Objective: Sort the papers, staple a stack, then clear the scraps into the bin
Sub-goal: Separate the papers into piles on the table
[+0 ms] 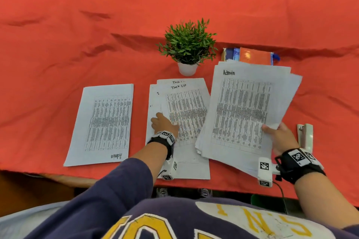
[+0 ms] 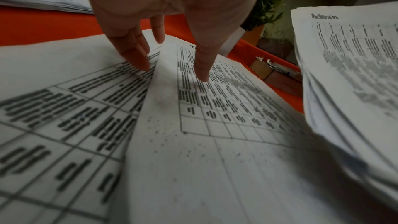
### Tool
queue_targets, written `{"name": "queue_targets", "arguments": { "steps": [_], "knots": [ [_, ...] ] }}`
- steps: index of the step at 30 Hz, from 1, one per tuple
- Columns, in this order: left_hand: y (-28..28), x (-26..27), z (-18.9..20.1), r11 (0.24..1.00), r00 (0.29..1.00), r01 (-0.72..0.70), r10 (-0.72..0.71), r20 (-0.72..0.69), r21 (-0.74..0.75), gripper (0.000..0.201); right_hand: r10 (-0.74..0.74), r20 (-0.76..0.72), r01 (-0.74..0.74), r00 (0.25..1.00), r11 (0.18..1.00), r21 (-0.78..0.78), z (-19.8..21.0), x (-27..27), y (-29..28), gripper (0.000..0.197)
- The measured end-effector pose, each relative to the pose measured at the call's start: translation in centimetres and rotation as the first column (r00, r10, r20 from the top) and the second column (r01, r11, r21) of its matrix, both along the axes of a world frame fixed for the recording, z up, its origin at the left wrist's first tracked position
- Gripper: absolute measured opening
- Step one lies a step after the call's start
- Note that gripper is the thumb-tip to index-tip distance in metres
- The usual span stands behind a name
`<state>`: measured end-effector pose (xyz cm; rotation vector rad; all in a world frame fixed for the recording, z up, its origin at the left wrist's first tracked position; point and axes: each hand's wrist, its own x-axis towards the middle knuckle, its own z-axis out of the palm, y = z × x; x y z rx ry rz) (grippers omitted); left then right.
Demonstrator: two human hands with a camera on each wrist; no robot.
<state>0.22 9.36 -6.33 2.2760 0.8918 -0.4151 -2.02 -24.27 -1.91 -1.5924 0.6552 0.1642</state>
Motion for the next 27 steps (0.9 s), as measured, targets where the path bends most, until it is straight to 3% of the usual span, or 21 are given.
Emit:
{"name": "queue_targets", "arguments": {
  "steps": [7,11,20,24,27],
  "knots": [
    [0.4,0.7,-0.1,0.971,0.997,-0.056,0.065,0.029,-0.232,0.086,-0.025,0.003,0.025,1.0,1.0,0.015,0.6,-0.2,-0.1,0.034],
    [1.6,0.5,0.8,0.963,0.996,-0.047,0.065,0.059,-0.264,0.07,-0.02,0.001,0.02,1.0,0.999,0.032,0.3,0.2,-0.4,0.028],
    [4.0,-1.2,0.6,0.995,0.999,0.037,-0.037,0.006,-0.091,0.039,-0.012,-0.031,0.014,0.999,0.998,0.069,-0.5,0.8,-0.8,0.025],
    [4.3,-2.3,-0.2,0.987,0.993,0.106,-0.1,-0.057,0.117,0.042,-0.017,-0.034,0.019,0.999,0.997,0.073,-0.2,0.9,-0.2,0.03],
    [3.9,-2.8,-0.6,0.978,0.991,0.133,-0.127,-0.052,0.158,0.043,-0.005,-0.03,0.007,1.0,0.997,0.077,0.1,0.7,0.0,0.026]
  ]
}}
